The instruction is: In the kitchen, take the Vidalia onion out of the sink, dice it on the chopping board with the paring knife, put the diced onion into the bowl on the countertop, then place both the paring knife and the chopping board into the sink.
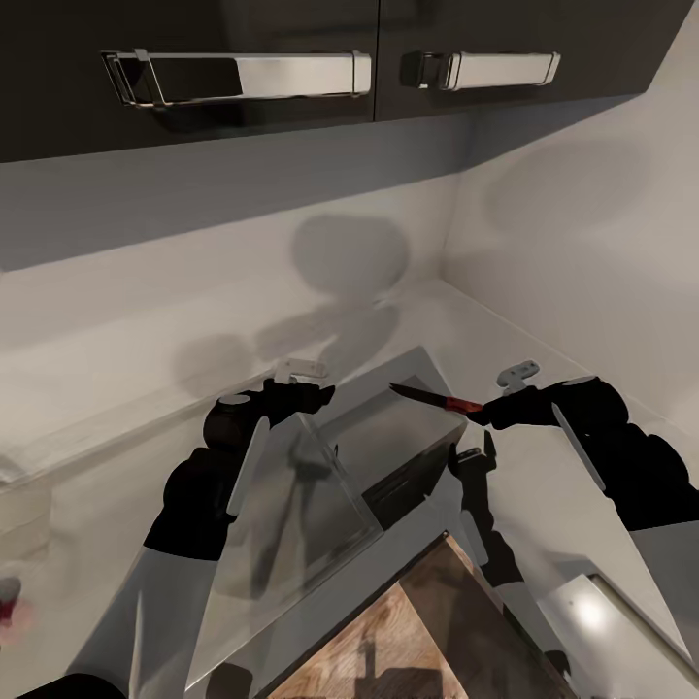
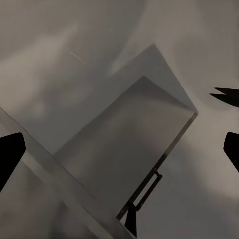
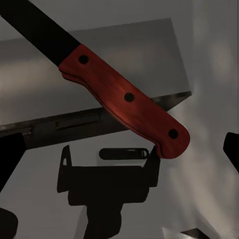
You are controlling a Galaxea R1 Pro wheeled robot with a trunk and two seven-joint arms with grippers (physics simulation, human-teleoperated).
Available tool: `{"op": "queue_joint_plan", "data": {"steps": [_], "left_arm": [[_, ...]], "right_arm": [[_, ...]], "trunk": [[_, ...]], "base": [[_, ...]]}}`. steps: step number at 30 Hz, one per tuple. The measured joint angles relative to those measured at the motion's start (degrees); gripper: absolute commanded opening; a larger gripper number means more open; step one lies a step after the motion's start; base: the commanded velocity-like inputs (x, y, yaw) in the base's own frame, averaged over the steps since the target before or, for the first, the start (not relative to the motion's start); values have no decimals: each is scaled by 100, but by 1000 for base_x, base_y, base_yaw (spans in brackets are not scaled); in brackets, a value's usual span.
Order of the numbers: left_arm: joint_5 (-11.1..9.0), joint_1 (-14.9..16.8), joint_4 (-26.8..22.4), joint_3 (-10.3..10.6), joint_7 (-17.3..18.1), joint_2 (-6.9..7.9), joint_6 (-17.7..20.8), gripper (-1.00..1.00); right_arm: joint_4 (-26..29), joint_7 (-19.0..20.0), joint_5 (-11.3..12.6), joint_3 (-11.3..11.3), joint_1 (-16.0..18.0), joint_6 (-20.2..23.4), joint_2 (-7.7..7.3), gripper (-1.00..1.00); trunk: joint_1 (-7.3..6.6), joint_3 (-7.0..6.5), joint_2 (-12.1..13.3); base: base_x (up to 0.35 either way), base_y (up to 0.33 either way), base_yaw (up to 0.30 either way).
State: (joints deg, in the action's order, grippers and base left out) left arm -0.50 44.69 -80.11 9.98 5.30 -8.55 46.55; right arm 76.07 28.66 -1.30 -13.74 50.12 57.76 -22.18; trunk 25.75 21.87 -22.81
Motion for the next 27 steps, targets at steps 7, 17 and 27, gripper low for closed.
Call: {"op": "queue_joint_plan", "data": {"steps": [7, 17, 27], "left_arm": [[0, 0, 143, 83, 0, -24, -11, 100], [1, 0, 183, 148, 0, -48, -16, 100], [1, 0, 184, 149, 0, -49, -15, 100]], "right_arm": [[-72, -7, -2, 137, 172, -4, 7, 100], [-1099, 27, 2, 425, 1302, 29, 9, 100], [-1555, 50, 5, 201, 1443, 51, 18, 100]], "trunk": [[0, 0, 0], [0, 0, 0], [0, 0, 0]], "base": [[0, 0, 0], [0, 0, 0], [0, 0, 0]]}}
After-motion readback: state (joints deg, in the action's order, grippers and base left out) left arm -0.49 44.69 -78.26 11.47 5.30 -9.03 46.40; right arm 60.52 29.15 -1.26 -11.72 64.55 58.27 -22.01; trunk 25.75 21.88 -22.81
